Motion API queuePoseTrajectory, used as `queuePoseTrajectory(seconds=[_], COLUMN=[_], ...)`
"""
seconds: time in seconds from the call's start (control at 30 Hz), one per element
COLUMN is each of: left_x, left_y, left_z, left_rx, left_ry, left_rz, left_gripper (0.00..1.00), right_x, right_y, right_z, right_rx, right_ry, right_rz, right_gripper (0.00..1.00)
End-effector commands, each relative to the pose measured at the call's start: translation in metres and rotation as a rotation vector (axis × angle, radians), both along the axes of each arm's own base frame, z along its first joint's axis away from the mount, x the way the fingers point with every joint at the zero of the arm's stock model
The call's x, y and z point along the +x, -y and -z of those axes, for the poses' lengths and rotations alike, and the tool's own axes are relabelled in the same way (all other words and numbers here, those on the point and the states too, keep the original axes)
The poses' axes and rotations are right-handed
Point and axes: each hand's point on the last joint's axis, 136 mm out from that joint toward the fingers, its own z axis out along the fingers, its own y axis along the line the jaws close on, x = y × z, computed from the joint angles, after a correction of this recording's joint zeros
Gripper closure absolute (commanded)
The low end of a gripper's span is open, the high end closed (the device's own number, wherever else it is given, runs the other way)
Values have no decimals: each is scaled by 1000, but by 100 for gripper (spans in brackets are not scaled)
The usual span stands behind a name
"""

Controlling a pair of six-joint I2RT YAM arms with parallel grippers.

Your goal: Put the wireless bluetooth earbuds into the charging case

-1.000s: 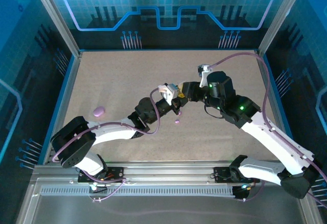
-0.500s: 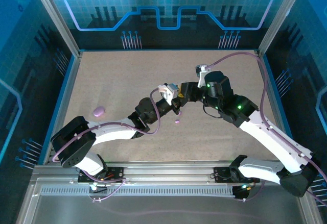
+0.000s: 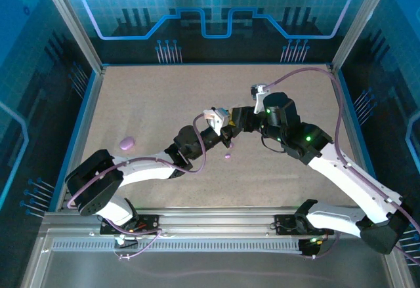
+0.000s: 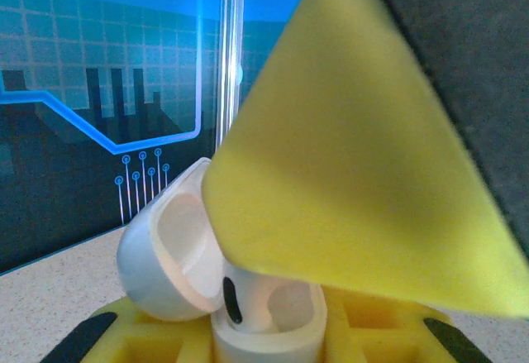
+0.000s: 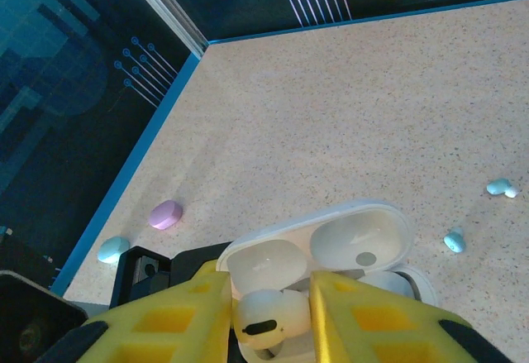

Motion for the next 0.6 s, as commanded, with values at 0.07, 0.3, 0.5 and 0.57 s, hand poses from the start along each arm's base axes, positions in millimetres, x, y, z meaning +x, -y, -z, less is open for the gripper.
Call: queuePoseTrajectory(seconds=[0.07,0.3,0.5,0.57], left_x=[-5,-5,-6,-7], left_y=[-4,-4,-1,1], left_z=[-47,-44,-38,-36], left_rx=[-105,-93,-77,-70], left_ry=[95,96,89,87], left_rz=[-3,-2,14,23], left_gripper=[77,77,77,77], right_x=[-7,-8,-9,-10], right_y=[6,8,9,9], right_z=[8,-6,-28,-35], right_rx=[-43,-30,-8,4], right_ry=[-22,6,46,57], right_rz=[4,2,-18,-28], right_gripper=[66,61,54,52])
